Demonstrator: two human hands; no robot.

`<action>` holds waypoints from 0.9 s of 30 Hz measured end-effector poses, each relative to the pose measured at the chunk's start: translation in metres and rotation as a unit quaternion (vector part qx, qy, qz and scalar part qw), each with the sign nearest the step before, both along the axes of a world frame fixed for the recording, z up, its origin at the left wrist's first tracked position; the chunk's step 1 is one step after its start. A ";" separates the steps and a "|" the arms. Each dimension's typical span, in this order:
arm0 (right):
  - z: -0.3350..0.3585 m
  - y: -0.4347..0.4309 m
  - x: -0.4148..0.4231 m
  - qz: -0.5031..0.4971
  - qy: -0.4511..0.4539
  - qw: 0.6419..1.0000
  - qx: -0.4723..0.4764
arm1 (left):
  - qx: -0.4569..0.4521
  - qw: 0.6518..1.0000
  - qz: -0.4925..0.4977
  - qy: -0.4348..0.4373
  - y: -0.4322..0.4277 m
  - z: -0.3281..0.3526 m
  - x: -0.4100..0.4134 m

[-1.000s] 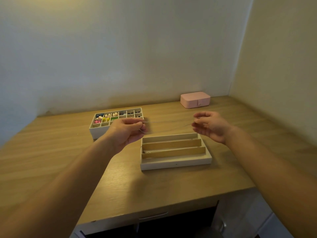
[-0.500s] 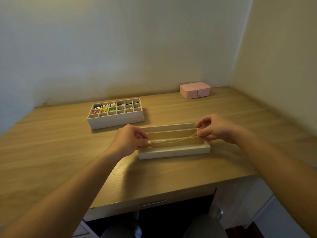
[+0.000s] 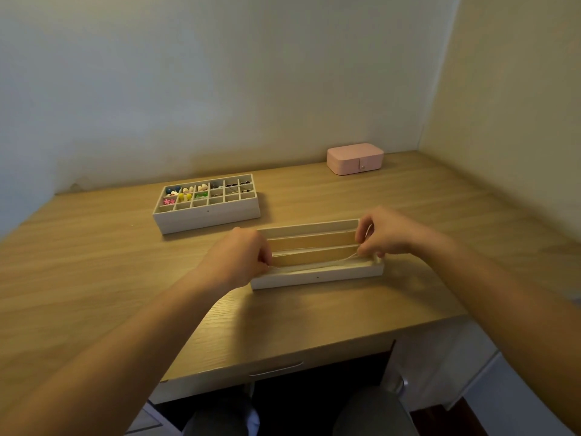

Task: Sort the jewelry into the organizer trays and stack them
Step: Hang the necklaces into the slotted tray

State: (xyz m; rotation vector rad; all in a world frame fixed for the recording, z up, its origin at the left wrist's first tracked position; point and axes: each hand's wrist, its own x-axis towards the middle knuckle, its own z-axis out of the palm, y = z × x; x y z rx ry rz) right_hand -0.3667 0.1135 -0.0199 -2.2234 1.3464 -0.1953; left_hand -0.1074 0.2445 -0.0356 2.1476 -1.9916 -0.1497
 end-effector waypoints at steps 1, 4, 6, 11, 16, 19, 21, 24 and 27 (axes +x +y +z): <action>0.000 0.001 0.000 0.005 0.012 1.000 -0.008 | 0.005 1.000 -0.002 -0.017 -0.001 0.000 -0.001; 0.003 0.005 0.003 0.016 0.054 0.998 -0.032 | 0.014 0.999 -0.002 -0.051 -0.002 -0.001 -0.002; 0.004 0.007 0.005 0.017 0.081 0.996 -0.045 | 0.015 0.998 -0.001 -0.055 -0.003 -0.001 0.000; 0.005 0.011 0.005 0.005 0.122 0.986 -0.112 | -0.003 0.996 -0.014 -0.092 0.001 0.003 0.001; 0.009 0.015 0.002 0.075 0.137 0.987 -0.045 | 0.010 0.995 -0.044 -0.088 0.008 -0.001 0.006; 0.009 0.016 -0.001 0.087 0.155 0.984 -0.018 | 0.031 0.996 -0.042 -0.075 0.012 -0.003 0.005; 0.009 0.015 -0.002 0.089 0.174 0.981 -0.015 | 0.036 0.996 -0.039 -0.077 0.012 -0.005 0.003; 0.009 0.015 -0.003 0.087 0.187 0.978 -0.016 | 0.042 0.996 -0.031 -0.077 0.013 -0.005 -0.001; 0.011 0.015 -0.004 0.085 0.195 0.977 -0.018 | 0.047 0.997 -0.021 -0.061 0.012 -0.005 -0.002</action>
